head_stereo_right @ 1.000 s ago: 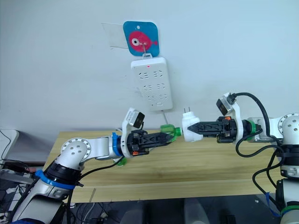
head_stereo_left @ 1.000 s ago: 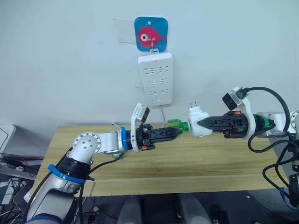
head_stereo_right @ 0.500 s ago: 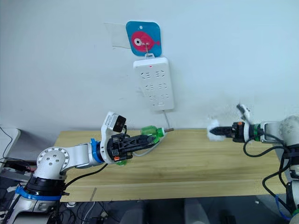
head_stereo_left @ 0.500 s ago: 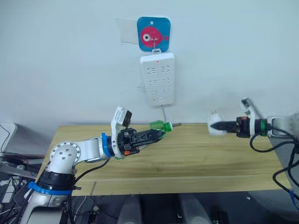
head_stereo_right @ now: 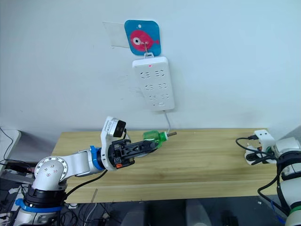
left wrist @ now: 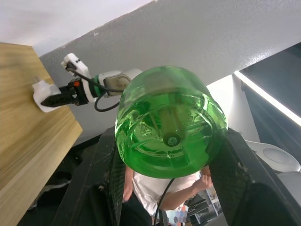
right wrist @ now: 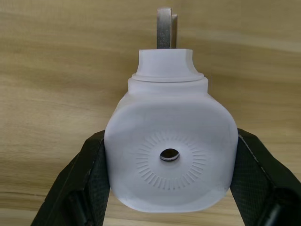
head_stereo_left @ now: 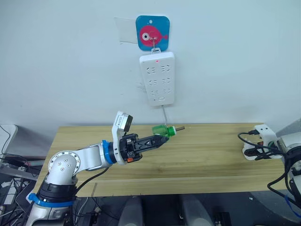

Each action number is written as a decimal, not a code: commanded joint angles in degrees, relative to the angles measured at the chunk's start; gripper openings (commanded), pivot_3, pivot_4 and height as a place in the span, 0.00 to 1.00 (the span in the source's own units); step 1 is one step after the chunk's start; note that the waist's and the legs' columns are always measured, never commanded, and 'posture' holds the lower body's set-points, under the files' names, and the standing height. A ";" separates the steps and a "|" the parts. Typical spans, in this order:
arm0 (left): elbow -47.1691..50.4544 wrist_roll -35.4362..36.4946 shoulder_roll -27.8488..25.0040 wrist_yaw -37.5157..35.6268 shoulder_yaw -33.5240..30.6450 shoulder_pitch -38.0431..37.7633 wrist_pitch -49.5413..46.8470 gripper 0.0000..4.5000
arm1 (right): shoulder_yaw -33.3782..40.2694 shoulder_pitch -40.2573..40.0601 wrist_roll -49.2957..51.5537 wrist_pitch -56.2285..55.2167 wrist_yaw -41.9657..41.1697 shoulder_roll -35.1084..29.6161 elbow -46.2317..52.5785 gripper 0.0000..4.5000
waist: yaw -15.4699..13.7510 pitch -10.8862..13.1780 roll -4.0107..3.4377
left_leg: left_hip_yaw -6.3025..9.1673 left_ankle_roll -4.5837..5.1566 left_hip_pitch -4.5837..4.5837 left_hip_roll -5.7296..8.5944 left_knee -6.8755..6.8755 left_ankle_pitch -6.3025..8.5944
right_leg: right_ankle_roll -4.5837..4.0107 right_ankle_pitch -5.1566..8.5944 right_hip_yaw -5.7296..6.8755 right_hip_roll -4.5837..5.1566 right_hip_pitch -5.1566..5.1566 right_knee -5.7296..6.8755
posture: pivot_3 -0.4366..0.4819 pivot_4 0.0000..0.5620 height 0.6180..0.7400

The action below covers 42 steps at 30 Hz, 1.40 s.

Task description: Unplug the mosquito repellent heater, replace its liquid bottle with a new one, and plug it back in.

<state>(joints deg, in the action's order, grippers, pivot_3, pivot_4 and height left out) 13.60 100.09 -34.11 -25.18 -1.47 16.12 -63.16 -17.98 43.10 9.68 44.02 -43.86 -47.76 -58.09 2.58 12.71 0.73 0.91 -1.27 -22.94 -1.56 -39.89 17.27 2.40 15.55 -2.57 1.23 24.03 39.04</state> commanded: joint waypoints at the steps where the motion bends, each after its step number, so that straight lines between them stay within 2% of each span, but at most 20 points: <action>1: 1.88 0.28 -0.30 -0.67 -1.48 -0.37 0.31 0.48 | 2.80 1.64 -2.12 -0.11 -1.08 0.19 -1.96 0.66 | -0.09 0.01 0.01 | -0.01 0.00 0.00 0.00 0.00 0.00 | 0.00 0.00 0.00 0.03 0.00 -0.01 | 0.48 0.44 1.00; 6: 1.67 -0.07 -0.53 -1.63 -1.65 -0.16 -0.20 0.48 | 5.23 1.84 -4.01 1.34 -1.33 0.84 -3.44 0.66 | -0.65 0.01 0.01 | 0.00 0.00 -0.01 0.01 0.01 0.00 | 0.00 0.00 0.02 0.05 -0.01 -0.04 | 0.48 0.44 1.00; 10: 1.43 -0.51 -0.39 -2.48 -1.30 0.23 -0.51 0.48 | 6.74 1.76 -4.99 2.73 -2.77 0.45 -3.09 0.96 | -0.69 0.02 0.00 | 0.00 0.00 -0.01 0.01 0.01 0.00 | 0.00 0.00 0.02 0.06 -0.02 -0.04 | 0.46 0.43 1.00; 11: 1.27 -0.76 -0.39 -2.80 -1.27 0.29 -0.62 0.48 | 7.14 1.90 -5.12 3.20 -3.08 0.30 -2.85 0.99 | -0.67 0.02 0.00 | -0.01 0.00 -0.01 0.01 0.01 0.00 | 0.00 0.00 0.01 0.06 -0.01 -0.04 | 0.45 0.43 1.00; 15: 0.37 -2.88 -0.25 -4.91 -0.95 0.63 -1.10 0.48 | 7.18 1.79 -5.23 7.12 -7.20 -2.24 1.46 0.99 | -0.57 0.02 -0.03 | -0.02 0.00 -0.01 0.02 0.01 0.00 | 0.00 0.00 0.01 0.05 -0.01 -0.04 | 0.42 0.40 1.00; 21: -0.74 -6.40 0.32 -8.69 -1.03 1.13 -1.64 0.48 | 9.42 -1.44 -0.81 20.30 -14.13 -10.54 22.52 0.99 | -0.21 0.02 -0.12 | 0.01 0.00 -0.03 0.02 0.01 0.00 | 0.00 0.00 0.03 0.07 0.01 -0.05 | 0.38 0.36 1.00; 23: -0.55 -8.54 0.39 -10.25 -0.94 0.94 -1.41 0.48 | 11.99 -4.39 3.73 27.15 -16.53 -13.08 32.09 0.99 | -0.08 0.01 -0.13 | 0.04 0.00 -0.04 0.02 0.02 0.00 | 0.00 0.00 0.06 0.06 0.00 -0.06 | 0.35 0.35 1.00; 25: 1.09 -14.47 0.44 -13.28 -0.13 0.27 0.97 0.48 | 18.53 -8.33 10.22 33.80 -17.69 -13.18 42.65 0.99 | 0.13 0.00 -0.11 | 0.08 0.00 -0.03 0.01 0.03 0.00 | 0.01 0.01 0.09 0.01 -0.01 -0.06 | 0.33 0.34 1.00; 29: 3.06 -30.32 3.62 -16.39 2.45 0.30 12.16 0.48 | 35.90 -14.12 19.88 43.64 -14.55 -3.32 59.80 0.99 | 0.78 0.00 -0.11 | 0.11 -0.01 0.00 0.01 0.02 0.00 | 0.01 0.00 0.11 -0.06 -0.07 -0.07 | 0.30 0.34 1.00; 33: 1.43 -44.92 8.81 -17.22 5.72 2.05 24.51 0.48 | 48.71 -14.91 29.30 48.48 -4.77 12.58 67.19 0.99 | 1.08 -0.07 -0.06 | 0.11 -0.06 0.07 0.02 0.02 -0.03 | 0.02 -0.01 0.08 -0.10 -0.18 -0.07 | 0.28 0.33 1.00; 40: -1.59 -61.46 15.33 -16.33 9.46 5.78 37.82 0.48 | 60.24 -13.59 55.73 48.48 25.61 34.38 71.90 0.99 | 1.36 -0.08 -0.07 | 0.06 -0.08 0.01 0.01 0.05 -0.04 | 0.02 -0.01 0.08 -0.03 -0.16 -0.10 | 0.31 0.33 1.00; 42: -2.01 -63.30 16.59 -16.20 10.02 6.18 38.97 0.48 | 62.20 -13.14 61.61 48.48 34.73 40.55 73.15 0.99 | 1.63 -0.08 -0.08 | 0.05 -0.07 -0.02 0.00 0.08 -0.04 | 0.02 -0.01 0.07 -0.03 -0.10 -0.08 | 0.30 0.33 1.00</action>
<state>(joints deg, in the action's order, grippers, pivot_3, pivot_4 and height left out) 10.71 38.56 -18.38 -41.05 7.82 21.63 -26.43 41.97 28.99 64.79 92.04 -16.18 -9.55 12.31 4.21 12.63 0.65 0.97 -1.35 -22.97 -1.57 -39.81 17.23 2.41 15.54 -2.50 1.20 23.94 38.97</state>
